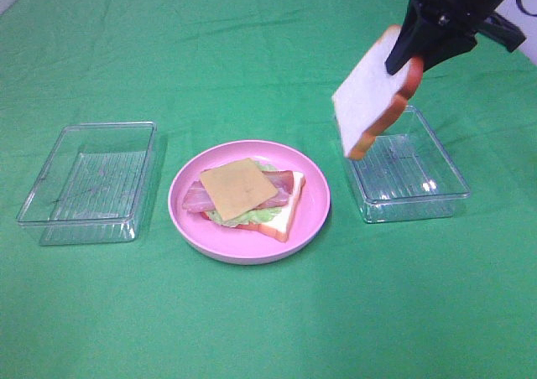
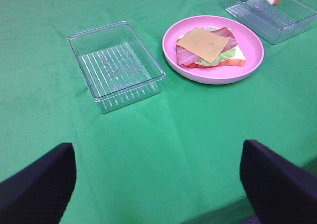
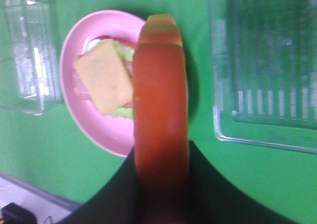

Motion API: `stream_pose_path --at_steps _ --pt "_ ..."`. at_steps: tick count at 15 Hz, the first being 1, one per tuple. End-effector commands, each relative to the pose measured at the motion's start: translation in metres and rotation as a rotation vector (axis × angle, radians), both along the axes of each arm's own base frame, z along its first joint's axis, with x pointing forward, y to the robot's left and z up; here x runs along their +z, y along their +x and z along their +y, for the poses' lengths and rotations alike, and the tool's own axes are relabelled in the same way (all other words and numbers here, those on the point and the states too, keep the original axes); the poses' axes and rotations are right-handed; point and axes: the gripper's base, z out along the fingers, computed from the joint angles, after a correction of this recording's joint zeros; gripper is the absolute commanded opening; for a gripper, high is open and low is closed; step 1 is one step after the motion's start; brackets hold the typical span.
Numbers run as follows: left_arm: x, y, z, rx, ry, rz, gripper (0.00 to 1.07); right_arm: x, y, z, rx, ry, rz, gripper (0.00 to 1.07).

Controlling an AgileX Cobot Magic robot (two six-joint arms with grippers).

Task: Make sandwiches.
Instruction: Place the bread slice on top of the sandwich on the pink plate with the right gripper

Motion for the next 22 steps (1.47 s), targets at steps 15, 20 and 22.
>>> stream_pose_path --at_steps 15,20,22 --pt "0.0 -0.001 0.0 -0.004 -0.012 -0.013 0.85 -0.146 -0.029 0.111 -0.139 0.539 0.125 0.0" --pt "0.0 -0.001 0.0 -0.004 -0.012 -0.013 0.85 -0.148 -0.029 0.111 -0.128 0.523 0.127 0.39" --pt "0.0 -0.001 0.0 -0.004 -0.012 -0.013 0.85 -0.15 -0.03 0.11 -0.111 0.5 0.119 0.7"
